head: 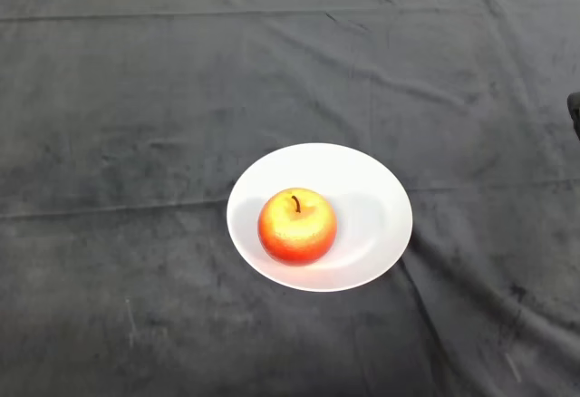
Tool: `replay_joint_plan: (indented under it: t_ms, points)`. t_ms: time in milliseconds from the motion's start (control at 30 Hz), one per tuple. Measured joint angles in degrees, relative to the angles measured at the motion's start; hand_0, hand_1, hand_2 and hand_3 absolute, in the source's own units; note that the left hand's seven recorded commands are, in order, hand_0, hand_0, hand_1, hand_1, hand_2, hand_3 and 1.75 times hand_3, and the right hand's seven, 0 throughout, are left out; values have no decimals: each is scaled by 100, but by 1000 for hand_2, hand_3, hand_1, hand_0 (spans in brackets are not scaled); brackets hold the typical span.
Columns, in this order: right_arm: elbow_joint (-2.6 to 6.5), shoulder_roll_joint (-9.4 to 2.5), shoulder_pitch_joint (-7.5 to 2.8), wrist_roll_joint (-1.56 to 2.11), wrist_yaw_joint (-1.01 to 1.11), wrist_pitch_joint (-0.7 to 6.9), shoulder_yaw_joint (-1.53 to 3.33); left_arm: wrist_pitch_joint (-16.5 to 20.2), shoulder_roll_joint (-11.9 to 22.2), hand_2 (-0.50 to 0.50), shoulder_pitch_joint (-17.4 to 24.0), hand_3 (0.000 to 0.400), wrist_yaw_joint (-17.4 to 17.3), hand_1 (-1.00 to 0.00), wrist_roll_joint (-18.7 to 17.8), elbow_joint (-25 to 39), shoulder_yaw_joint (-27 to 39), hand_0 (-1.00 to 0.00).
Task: Move the apple to the plate
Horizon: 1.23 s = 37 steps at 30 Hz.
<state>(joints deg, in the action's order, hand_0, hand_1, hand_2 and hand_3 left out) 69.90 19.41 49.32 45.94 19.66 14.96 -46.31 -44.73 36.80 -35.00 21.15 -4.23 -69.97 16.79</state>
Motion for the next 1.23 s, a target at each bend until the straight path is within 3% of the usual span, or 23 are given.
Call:
replay_joint_plan:
  t_ms: [1233]
  points:
    - [0, 0, 0, 0, 0, 0, 0, 58, 0, 0, 0, 0, -62, 0, 94, 0, 8, 0]
